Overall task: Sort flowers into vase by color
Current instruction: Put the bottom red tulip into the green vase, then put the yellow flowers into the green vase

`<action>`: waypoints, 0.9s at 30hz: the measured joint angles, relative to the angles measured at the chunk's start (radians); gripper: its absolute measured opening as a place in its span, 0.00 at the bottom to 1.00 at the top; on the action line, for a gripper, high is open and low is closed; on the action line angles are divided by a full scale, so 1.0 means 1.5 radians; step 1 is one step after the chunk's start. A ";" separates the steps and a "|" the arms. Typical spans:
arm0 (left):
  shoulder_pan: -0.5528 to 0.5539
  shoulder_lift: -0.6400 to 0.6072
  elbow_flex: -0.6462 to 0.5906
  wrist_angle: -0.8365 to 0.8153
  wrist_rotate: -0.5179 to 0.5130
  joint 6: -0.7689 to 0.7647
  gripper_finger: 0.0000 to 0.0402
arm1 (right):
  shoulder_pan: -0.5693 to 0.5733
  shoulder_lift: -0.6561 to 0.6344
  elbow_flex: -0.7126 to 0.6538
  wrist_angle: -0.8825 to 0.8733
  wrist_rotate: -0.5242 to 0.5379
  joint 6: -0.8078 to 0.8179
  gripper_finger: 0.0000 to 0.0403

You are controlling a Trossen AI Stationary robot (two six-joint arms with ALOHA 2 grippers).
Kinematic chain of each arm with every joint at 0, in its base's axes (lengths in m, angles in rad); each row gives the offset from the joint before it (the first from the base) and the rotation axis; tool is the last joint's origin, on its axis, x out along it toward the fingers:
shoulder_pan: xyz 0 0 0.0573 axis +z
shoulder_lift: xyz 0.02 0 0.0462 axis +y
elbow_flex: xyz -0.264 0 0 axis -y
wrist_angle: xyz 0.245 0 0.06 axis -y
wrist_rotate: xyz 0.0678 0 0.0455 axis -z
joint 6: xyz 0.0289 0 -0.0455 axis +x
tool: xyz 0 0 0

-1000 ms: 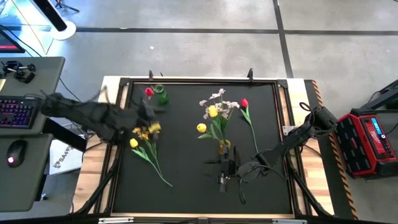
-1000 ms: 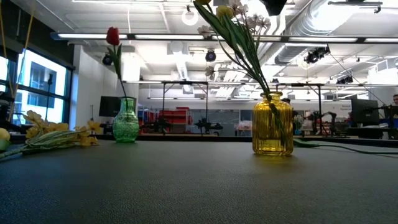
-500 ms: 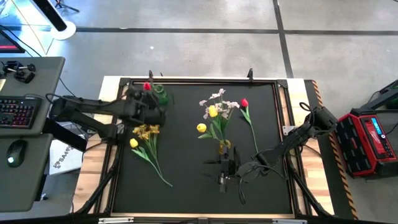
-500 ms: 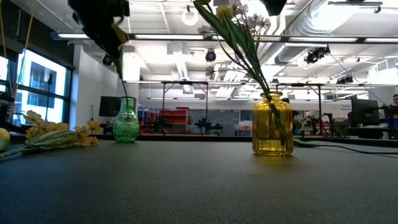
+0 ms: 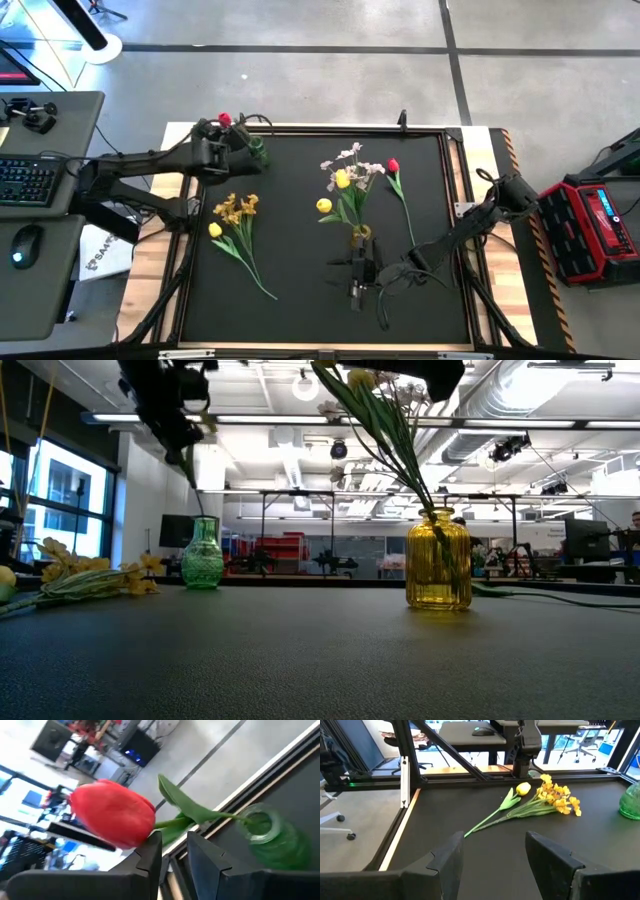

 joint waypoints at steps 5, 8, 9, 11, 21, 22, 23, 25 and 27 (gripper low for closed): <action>-0.002 -0.025 0.071 0.001 0.054 0.049 0.18 | -0.002 0.010 0.000 0.011 0.000 0.003 0.49; -0.023 -0.043 0.114 0.001 0.109 0.062 0.18 | -0.002 0.009 0.000 0.013 -0.001 0.003 0.49; -0.034 -0.051 0.125 0.000 0.131 0.061 0.17 | -0.002 0.010 0.000 0.012 -0.001 0.003 0.49; -0.062 -0.061 0.143 -0.006 0.170 0.042 0.16 | -0.002 0.009 0.000 0.013 -0.002 0.003 0.49; -0.308 -0.027 0.145 -0.105 0.229 -0.178 0.03 | -0.001 0.009 0.000 0.015 -0.029 0.017 0.49; -0.324 -0.018 0.145 -0.111 0.231 -0.196 0.02 | -0.001 0.009 0.000 0.015 -0.031 0.017 0.49; -0.338 -0.010 0.145 -0.119 0.234 -0.213 0.01 | -0.001 0.009 0.000 0.015 -0.034 0.018 0.49; -0.363 0.006 0.145 -0.127 0.241 -0.240 0.00 | -0.001 0.009 0.000 0.015 -0.036 0.020 0.49; -0.386 0.021 0.145 -0.126 0.247 -0.260 0.00 | -0.001 0.010 0.000 0.014 -0.039 0.021 0.49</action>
